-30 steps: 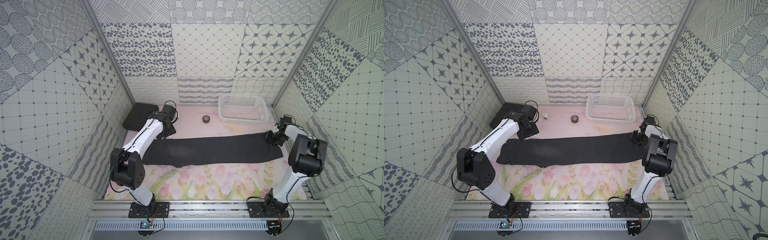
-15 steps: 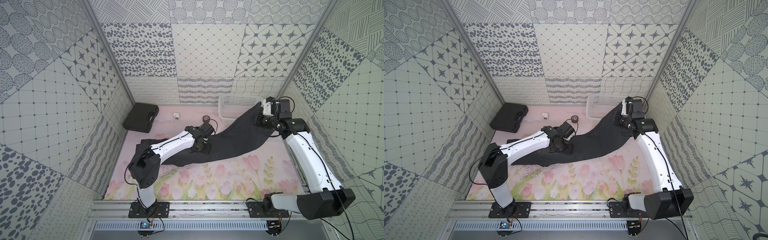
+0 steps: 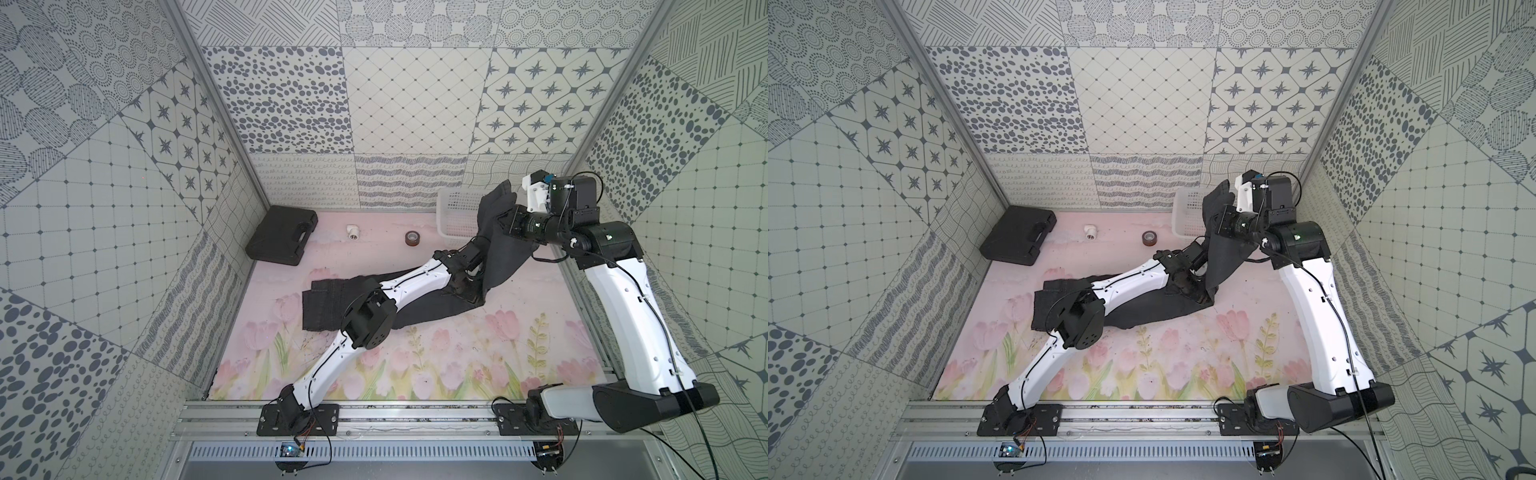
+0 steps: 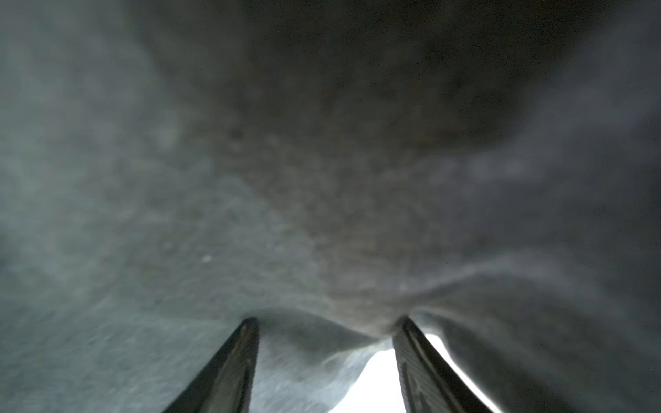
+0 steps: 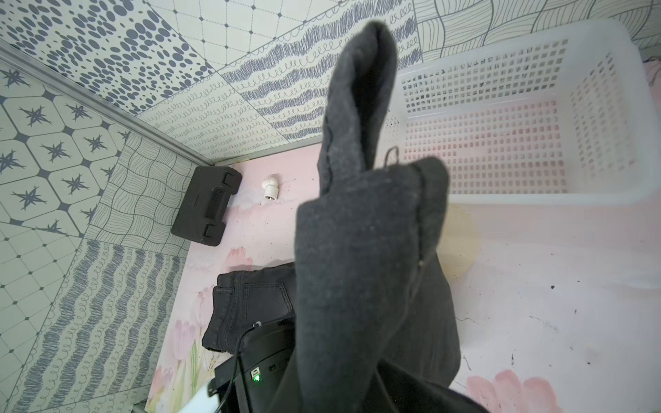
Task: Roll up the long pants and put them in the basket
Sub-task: Fold the long pant at the center of the board.
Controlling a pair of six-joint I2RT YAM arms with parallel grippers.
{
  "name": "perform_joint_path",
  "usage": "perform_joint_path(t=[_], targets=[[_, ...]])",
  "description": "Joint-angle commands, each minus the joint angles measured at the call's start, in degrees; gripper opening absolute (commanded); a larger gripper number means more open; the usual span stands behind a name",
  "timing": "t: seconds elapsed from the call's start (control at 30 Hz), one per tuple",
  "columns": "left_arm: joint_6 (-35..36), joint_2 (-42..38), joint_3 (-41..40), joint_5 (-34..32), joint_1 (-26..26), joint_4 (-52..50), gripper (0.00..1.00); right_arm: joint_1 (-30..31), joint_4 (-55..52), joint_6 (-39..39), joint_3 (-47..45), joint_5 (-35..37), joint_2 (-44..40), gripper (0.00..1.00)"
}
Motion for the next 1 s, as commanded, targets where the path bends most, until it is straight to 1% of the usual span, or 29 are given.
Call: perform_joint_path(t=[0.0,0.07,0.17,0.2,0.3,0.33,0.4,0.43,0.53,0.63,0.73,0.83,0.97], targets=[[-0.7,0.2,5.3,7.5,0.5,-3.4,0.67,0.0,1.9,-2.0,2.2,-1.8,1.6,0.0],[-0.8,-6.6,-3.3,5.5,2.7,-4.2,0.72,1.1,2.1,-2.2,2.3,-3.4,3.2,0.0],[-3.1,-21.0,-23.0,3.1,8.5,-1.9,0.77,5.9,2.0,-3.0,2.0,-2.3,5.1,0.0],[-4.4,-26.2,-30.0,3.2,11.0,-1.1,0.77,7.9,2.4,-2.9,1.6,-2.2,5.6,0.0],[-8.0,-40.9,-47.4,2.3,19.7,0.1,0.78,14.6,3.9,-1.6,1.3,-1.7,7.8,0.0],[-8.9,-45.4,-52.1,1.6,22.8,-0.2,0.78,17.8,4.5,-1.0,1.5,-1.1,9.3,0.0],[-9.9,-52.5,-58.2,-1.1,27.7,-1.4,0.79,22.7,5.4,0.1,1.7,0.0,12.1,0.0],[-10.5,-55.3,-60.0,-3.3,30.1,-3.0,0.81,24.9,6.5,1.3,1.5,0.2,13.6,0.0],[-12.8,-60.7,-62.2,-8.0,36.0,-7.5,0.82,29.9,11.7,6.0,0.8,0.9,17.9,0.0],[-16.0,-64.3,-63.3,-11.0,42.1,-10.7,0.83,34.2,14.5,9.3,5.5,0.2,25.1,0.0],[-16.4,-66.3,-64.2,-11.1,47.3,-11.1,0.83,38.4,14.7,10.1,12.6,0.3,34.1,0.0],[-16.5,-66.4,-63.7,-12.4,49.0,-12.5,0.83,40.6,14.7,11.6,16.5,1.1,40.8,0.0],[-16.8,-68.0,-64.7,-14.2,49.7,-12.6,0.83,42.3,15.5,12.9,18.7,4.6,46.2,0.0]])
